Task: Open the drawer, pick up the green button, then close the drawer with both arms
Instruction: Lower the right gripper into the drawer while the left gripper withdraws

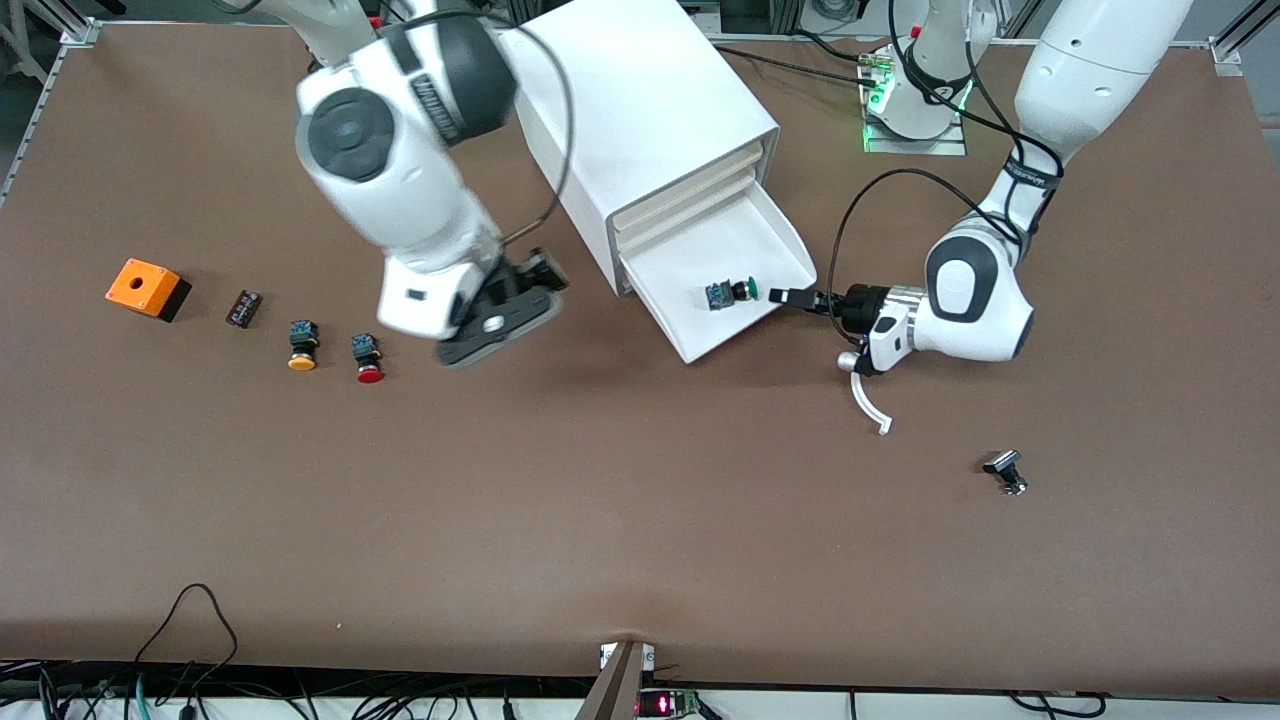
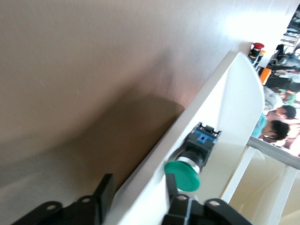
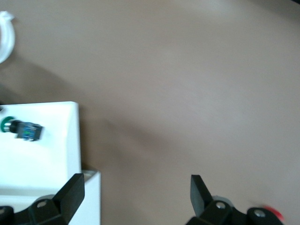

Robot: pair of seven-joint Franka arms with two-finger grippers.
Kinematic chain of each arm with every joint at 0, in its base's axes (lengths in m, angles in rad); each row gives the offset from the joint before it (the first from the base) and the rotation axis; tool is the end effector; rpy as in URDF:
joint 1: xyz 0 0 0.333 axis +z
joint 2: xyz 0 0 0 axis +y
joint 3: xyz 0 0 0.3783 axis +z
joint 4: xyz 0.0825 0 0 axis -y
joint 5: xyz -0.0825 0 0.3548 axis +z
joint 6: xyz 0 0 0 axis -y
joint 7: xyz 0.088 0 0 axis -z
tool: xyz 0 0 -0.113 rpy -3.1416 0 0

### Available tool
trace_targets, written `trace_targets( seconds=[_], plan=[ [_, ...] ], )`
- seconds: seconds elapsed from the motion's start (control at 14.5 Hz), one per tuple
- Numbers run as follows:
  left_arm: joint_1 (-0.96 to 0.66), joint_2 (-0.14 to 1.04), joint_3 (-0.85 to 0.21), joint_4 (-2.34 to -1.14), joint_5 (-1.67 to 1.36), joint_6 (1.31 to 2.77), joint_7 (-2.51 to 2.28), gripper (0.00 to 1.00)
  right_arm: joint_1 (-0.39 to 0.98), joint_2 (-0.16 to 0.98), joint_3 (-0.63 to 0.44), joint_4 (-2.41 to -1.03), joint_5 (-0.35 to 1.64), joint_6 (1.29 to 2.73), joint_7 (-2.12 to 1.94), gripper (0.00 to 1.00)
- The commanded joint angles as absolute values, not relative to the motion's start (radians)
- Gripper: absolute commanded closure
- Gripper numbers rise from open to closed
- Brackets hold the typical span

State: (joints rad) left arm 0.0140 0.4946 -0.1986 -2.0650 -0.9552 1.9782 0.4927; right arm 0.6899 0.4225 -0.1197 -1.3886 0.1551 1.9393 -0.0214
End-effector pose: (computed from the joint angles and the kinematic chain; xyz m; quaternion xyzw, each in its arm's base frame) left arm 0.5352 -0.1514 0.2592 0.8807 -0.0010 -0.1961 0.4311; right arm 0.5701 0.3998 0.5410 -0.9580 -0.2749 -0.0495 0.0658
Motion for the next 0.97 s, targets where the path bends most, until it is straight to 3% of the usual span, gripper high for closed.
trace_targets(
  seconds=[0.0,0.21,0.41,0.9],
  plan=[
    [0.048,0.413,-0.195,-1.943,-0.658,1.962,0.456,0.0,0.79,0.484,-0.135,-1.358,0.164,2.011,-0.073,0.0],
    [0.077,0.298,-0.195,-1.846,-0.361,1.96,0.451,0.0,0.847,0.578,-0.135,-1.278,0.163,2.016,-0.17,0.0],
    [0.109,0.171,-0.184,-1.825,-0.241,1.959,0.454,0.0,0.888,0.675,-0.135,-1.192,0.167,2.016,-0.412,0.0],
    [0.121,-0.038,-0.147,-1.733,0.004,1.596,0.219,0.0,0.914,0.738,-0.061,-1.152,0.155,2.025,-0.688,0.0]
  ],
)
